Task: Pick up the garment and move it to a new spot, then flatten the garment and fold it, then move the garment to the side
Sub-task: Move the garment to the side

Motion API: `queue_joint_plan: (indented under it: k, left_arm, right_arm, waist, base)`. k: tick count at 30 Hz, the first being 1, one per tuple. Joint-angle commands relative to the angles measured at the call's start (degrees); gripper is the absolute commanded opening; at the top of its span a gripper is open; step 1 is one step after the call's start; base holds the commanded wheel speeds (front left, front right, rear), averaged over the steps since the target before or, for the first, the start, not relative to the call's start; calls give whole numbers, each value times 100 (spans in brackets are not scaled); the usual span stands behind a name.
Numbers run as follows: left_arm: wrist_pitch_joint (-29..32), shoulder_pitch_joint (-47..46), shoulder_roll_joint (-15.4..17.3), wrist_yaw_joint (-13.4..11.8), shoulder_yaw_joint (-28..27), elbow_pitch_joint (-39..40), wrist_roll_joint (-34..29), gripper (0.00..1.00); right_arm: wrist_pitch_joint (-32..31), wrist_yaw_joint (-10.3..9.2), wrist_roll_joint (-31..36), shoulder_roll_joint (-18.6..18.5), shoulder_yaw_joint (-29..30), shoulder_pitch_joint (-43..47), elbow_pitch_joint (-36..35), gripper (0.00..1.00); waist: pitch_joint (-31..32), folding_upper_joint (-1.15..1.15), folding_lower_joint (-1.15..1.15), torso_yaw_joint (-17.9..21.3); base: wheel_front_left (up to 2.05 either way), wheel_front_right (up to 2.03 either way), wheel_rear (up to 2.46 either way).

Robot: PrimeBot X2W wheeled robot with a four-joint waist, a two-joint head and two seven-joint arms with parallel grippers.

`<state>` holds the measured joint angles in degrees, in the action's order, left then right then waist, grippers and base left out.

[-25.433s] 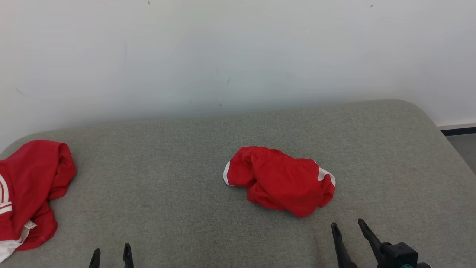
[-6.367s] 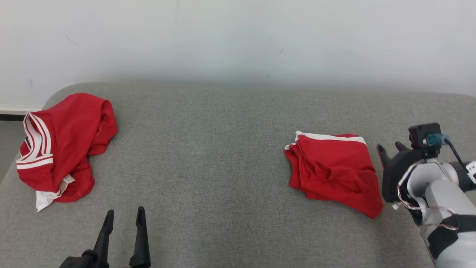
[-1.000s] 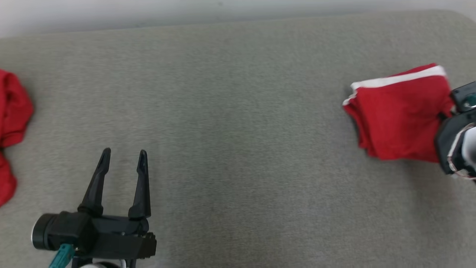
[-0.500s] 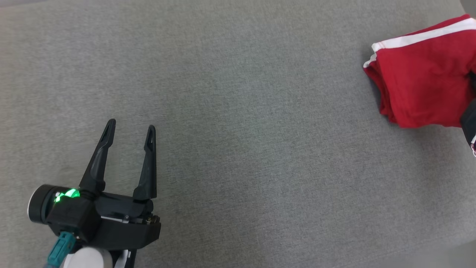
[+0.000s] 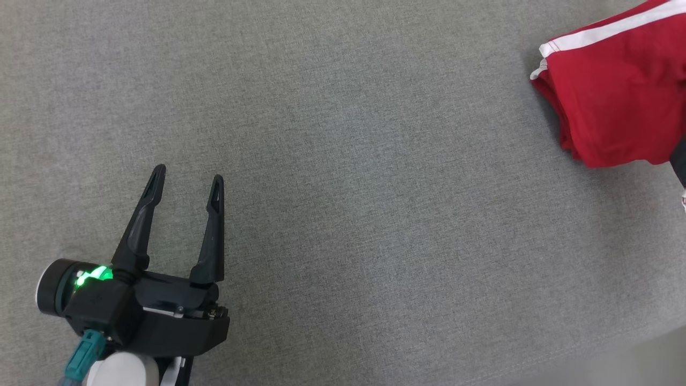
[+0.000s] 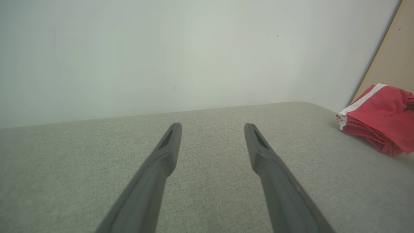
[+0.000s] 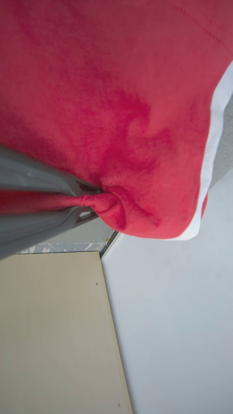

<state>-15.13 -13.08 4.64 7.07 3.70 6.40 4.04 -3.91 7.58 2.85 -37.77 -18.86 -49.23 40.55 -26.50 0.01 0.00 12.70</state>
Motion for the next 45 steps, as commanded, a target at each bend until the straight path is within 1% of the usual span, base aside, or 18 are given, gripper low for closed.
queue_joint_plan:
  k: [1, 3, 4, 5, 6, 12, 15, 18, 20, 24, 29, 33, 38, 45]
  left_arm:
    - [-2, -44, 22, 17, -7, -14, 34, 100]
    - [-2, -19, 10, 20, -5, -25, 47, 100]
    - [-2, -8, 5, 21, -1, -30, 51, 100]
    - [-2, 3, -1, 24, 5, -52, 59, 100]
    - [-2, 9, -6, 24, 4, -64, 63, 100]
    - [-2, 84, -43, 18, -5, -128, 72, 100]
    - [-2, 176, -70, -25, -51, -194, 104, 100]
    - [-2, 306, -103, -89, -115, -295, 139, 100]
    - [-2, 427, -111, -136, -184, -355, 151, 100]
    - [-2, 742, -129, -214, -378, -480, 203, 100]
    - [-2, 1168, -143, -329, -535, -662, 164, 100]
    - [-2, 1536, -159, -403, -646, -771, 181, 100]
    - [-2, 1858, -160, -480, -783, -853, 149, 100]
    - [-2, 2078, -166, -485, -861, -1000, 106, 100]
  right_arm:
    - [53, -18, 170, 70, 82, 68, -7, 0]
    - [57, -18, 301, 113, 177, 108, -22, 0]
    - [94, -18, 333, 143, 206, 138, -31, 20]
    - [127, -18, 395, 197, 264, 181, -14, 85]
    - [159, -18, 413, 224, 302, 198, -12, 100]
    - [317, -18, 524, 361, 485, 369, -22, 100]
    - [575, -18, 314, 564, 775, 491, -79, 100]
    - [926, -18, 125, 925, 1144, 778, -228, 100]
    - [1124, -18, 23, 1189, 1264, 1014, -389, 100]
    - [1382, -18, -183, 1724, 1263, 1525, -706, 100]
    - [1729, -18, -525, 2341, 1066, 2241, -1120, 100]
    - [1859, -18, -739, 2780, 919, 2828, -1483, 100]
    - [1886, -18, -926, 3092, 893, 3347, -1734, 100]
    - [1897, -17, -995, 3294, 1103, 3759, -1663, 100]
  waist:
    - [41, -1, 0, -14]
    - [72, -1, 0, -23]
    - [87, -1, 0, -30]
    - [127, -1, 0, -51]
    - [148, -1, 0, -63]
    - [332, -1, 0, -181]
    - [517, -1, 0, -295]
    - [794, -1, 0, -415]
    - [989, -1, 0, -470]
    - [1442, -1, 0, -536]
    - [2019, -1, 0, -635]
    - [2466, -1, 0, -639]
    - [2774, -1, 0, -682]
    - [3013, -1, 0, -768]
  base:
    - [0, 0, 0]
    - [0, 0, 0]
    - [0, 0, 0]
    - [0, 0, 0]
    - [0, 0, 0]
    - [0, 0, 0]
    - [0, 0, 0]
    - [0, 0, 0]
    - [0, 0, 0]
    - [0, 0, 0]
    - [0, 0, 0]
    - [0, 0, 0]
    - [0, 0, 0]
    - [0, 0, 0]
